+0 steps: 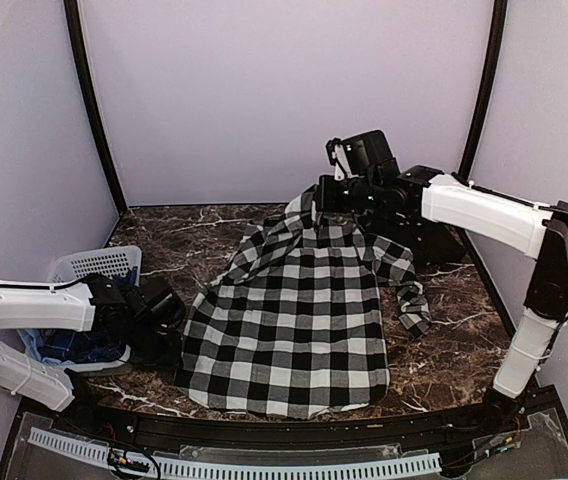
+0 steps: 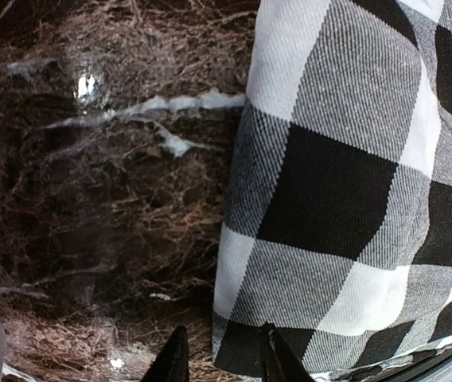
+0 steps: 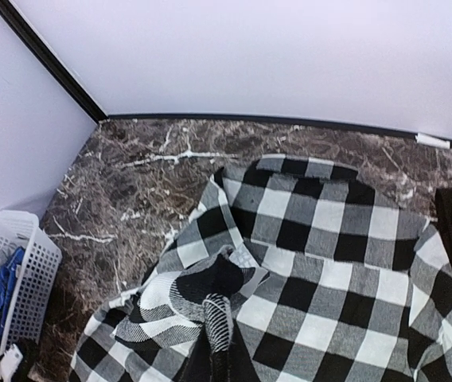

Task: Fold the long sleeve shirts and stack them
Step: Pick up the shirt from the center of the board.

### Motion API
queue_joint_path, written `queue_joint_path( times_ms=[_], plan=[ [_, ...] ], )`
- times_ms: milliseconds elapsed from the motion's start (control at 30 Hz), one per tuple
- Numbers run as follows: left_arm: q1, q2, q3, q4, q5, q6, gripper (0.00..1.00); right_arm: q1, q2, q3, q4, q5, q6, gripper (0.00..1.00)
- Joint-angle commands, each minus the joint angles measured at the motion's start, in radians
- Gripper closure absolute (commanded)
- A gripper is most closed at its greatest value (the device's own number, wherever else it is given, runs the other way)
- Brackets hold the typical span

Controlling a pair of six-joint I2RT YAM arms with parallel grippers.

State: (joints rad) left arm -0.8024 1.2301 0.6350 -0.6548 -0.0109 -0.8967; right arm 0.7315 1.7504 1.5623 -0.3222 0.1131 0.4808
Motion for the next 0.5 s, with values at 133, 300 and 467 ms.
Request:
queue_joint_path(
  times_ms=[133,300,467],
  plan=[
    [-0.05,0.034,-0.053,0.031,0.004,-0.081,0.7,-0.018,0.058,0.208,0.007,-0.053,-0.121,1.0],
    [-0.068,0.069,-0.056,0.057,-0.017,-0.095,0.74,-0.019,0.084,0.281,0.025,-0.072,-0.165,1.0],
    [-0.084,0.091,-0.046,0.076,-0.022,-0.099,0.86,-0.024,0.116,0.345,0.059,-0.069,-0.218,1.0]
  ],
)
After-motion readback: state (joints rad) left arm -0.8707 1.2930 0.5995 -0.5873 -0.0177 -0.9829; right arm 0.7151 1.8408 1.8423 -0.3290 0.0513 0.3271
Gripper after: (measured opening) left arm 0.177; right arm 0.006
